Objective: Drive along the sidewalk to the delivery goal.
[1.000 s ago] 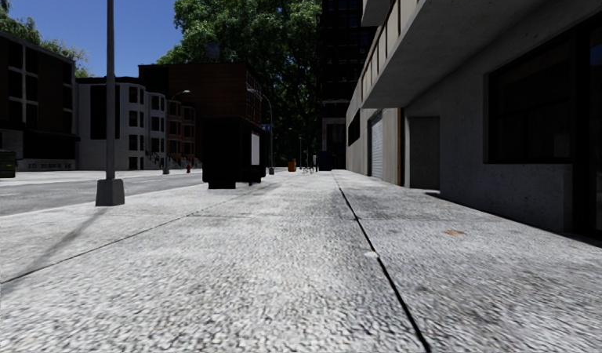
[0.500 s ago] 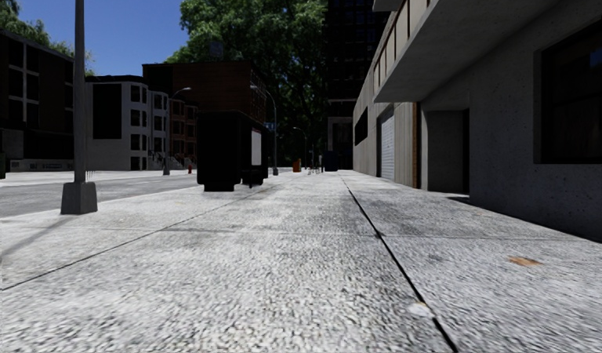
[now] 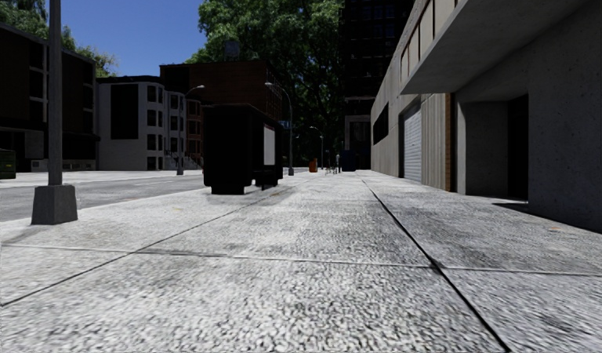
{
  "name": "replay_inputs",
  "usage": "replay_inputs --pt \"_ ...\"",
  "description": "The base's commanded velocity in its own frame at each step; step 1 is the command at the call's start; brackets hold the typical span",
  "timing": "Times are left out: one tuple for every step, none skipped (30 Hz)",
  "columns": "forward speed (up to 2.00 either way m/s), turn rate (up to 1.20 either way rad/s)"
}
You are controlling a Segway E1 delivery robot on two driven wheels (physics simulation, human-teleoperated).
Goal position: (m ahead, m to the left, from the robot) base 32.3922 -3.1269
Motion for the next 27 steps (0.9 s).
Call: replay_inputs --pt "2.00 0.00" --pt "2.00 0.00" --pt "2.00 0.00" --pt "2.00 0.00" --pt "2.00 0.00" --pt "2.00 0.00" --pt "2.00 0.00" --pt "2.00 0.00" --pt "2.00 0.00" --pt "2.00 0.00" --pt "2.00 0.00" --pt "2.00 0.00" --pt "2.00 0.00" --pt "2.00 0.00" --pt "2.00 0.00" --pt "2.00 0.00" --pt "2.00 0.00" --pt "2.00 0.00" --pt "2.00 0.00" --pt "2.00 0.00" --pt "2.00 0.00" --pt "2.00 0.00" --pt "2.00 0.00" --pt "2.00 0.00" --pt "2.00 0.00" --pt "2.00 0.00" --pt "2.00 0.00"
